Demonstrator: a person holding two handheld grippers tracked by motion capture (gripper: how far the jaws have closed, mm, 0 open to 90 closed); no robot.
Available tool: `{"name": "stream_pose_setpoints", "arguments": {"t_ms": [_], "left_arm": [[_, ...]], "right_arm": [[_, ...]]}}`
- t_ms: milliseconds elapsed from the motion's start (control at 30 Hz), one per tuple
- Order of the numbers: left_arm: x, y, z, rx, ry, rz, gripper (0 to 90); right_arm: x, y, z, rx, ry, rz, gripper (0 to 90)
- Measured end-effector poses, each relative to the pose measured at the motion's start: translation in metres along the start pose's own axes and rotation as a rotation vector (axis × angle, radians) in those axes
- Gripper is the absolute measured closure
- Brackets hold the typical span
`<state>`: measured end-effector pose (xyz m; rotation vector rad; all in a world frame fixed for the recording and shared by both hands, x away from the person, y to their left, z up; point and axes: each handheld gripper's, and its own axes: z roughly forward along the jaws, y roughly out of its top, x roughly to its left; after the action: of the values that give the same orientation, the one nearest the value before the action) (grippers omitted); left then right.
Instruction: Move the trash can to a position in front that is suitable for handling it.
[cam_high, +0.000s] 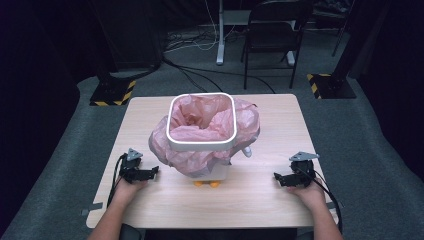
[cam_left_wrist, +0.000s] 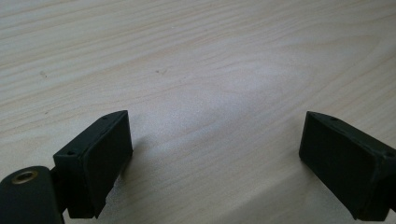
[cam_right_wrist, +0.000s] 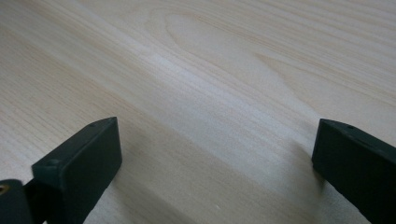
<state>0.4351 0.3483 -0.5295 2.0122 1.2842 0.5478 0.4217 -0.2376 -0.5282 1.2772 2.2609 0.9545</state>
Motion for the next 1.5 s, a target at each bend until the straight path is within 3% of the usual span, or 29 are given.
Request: {"name": "stream_pose_setpoints", "arguments": {"t_ms": [100, 267, 333, 600, 800, 867, 1100, 1300, 1500], "left_arm": [[0.0, 0.0, 0.0, -0.007, -0.007, 0.009, 11.2], [-0.003, 0.002, -0.003, 0.006, -0.011, 0.016, 17.5], [-0.004, 0.004, -0.004, 0.017, -0.019, 0.02, 24.7], [-0.004, 0.005, -0.01, 0.056, -0.049, 0.026, 33.4], [-0.003, 0.01, -0.02, 0.022, -0.064, 0.012, 36.1], [-0.002, 0.011, -0.023, 0.007, -0.067, 0.01, 37.0], [-0.002, 0.013, -0.03, -0.015, -0.052, 0.016, 36.4], [-0.005, 0.017, -0.033, -0.009, -0.072, -0.001, 37.3], [-0.007, 0.021, -0.039, -0.033, -0.09, 0.019, 37.1]], "right_arm": [[0.001, -0.001, -0.001, -0.007, -0.001, 0.0, 4.4], [0.003, -0.002, -0.006, -0.017, 0.008, -0.003, 17.2], [0.003, -0.001, -0.008, -0.013, 0.011, -0.006, 22.7], [0.003, 0.002, -0.01, 0.009, -0.02, 0.024, 28.4], [0.002, 0.002, -0.013, 0.019, -0.024, 0.025, 37.9], [0.004, 0.002, -0.015, 0.027, -0.019, 0.002, 40.9], [0.005, 0.003, -0.022, 0.03, -0.022, -0.014, 43.1], [0.006, 0.004, -0.038, -0.019, -0.053, -0.003, 43.0], [0.014, 0.005, -0.058, -0.069, -0.099, -0.026, 43.2]]}}
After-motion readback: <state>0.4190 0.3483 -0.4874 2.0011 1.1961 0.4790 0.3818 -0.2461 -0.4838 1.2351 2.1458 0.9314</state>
